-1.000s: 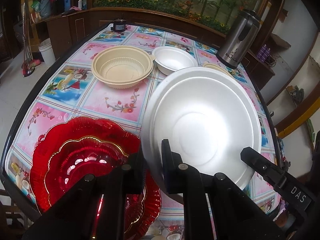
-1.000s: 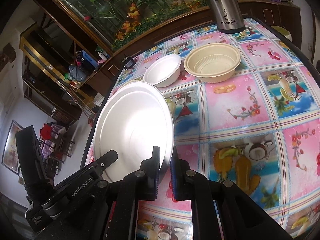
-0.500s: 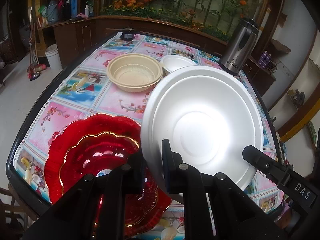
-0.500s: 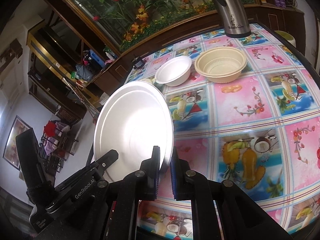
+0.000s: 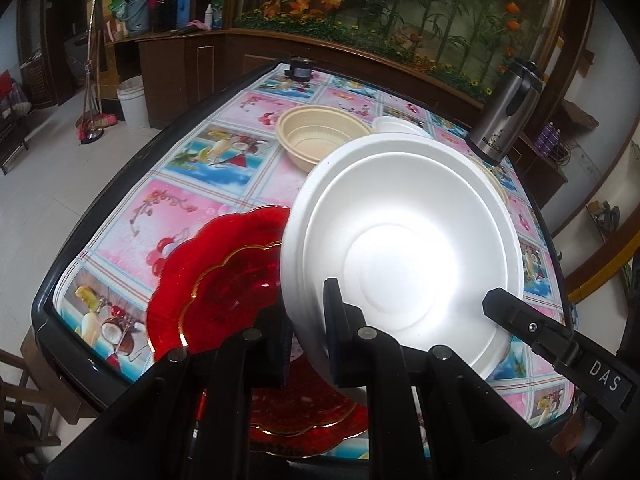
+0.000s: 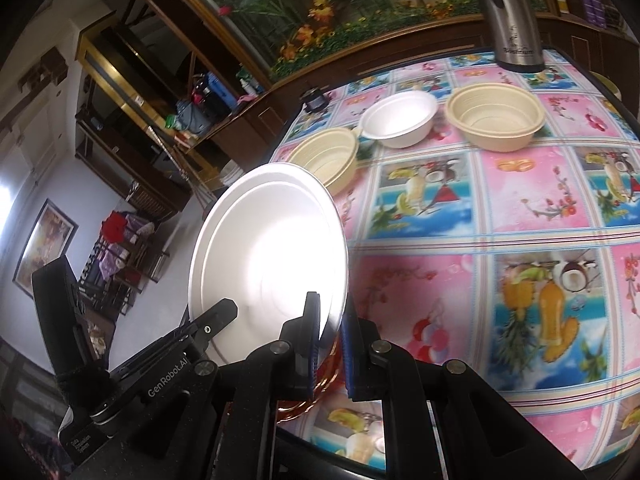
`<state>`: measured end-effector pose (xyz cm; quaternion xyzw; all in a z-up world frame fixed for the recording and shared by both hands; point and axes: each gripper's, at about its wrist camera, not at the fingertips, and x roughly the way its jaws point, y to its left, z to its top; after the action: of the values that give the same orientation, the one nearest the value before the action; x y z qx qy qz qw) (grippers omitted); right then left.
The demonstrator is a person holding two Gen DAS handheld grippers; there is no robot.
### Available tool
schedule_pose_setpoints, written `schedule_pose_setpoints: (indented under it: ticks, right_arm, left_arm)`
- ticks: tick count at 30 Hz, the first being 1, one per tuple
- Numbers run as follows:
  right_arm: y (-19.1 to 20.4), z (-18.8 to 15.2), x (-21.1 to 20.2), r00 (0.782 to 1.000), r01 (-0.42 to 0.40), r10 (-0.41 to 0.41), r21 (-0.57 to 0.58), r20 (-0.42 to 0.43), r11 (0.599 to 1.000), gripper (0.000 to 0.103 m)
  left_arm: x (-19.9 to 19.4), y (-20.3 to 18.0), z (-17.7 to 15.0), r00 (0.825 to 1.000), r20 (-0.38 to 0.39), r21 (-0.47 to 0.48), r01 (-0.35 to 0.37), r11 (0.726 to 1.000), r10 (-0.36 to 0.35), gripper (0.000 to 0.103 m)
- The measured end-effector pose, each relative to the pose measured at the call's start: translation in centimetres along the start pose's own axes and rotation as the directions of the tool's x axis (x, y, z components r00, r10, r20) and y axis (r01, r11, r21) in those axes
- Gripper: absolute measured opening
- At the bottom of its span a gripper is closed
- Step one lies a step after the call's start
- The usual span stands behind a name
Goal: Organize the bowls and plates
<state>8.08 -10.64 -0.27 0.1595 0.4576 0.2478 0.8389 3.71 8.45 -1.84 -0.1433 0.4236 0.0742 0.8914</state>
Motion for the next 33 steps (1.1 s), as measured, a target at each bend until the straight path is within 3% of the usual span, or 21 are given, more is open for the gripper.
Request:
schedule_pose_setpoints:
  ticks: [19,33]
  right_arm:
    - [3.7,-1.5,2.6,0.997,-0.039,0.034,-0.072,-0.068,0.997,0.009]
    - [4.0,-2.6,3.7,0.994,-0.038,0.03,-0.075,-0.106,0.996,0.009]
  left_arm:
    - [-0.6,4.2,-1.2,0.998,0.002,-0.059,-0.064,0.996,0.064,0.012]
    - [0.1,5.2,-2.2,0.997,-0.026,-0.057,-0.077,0.995,0.076,0.013]
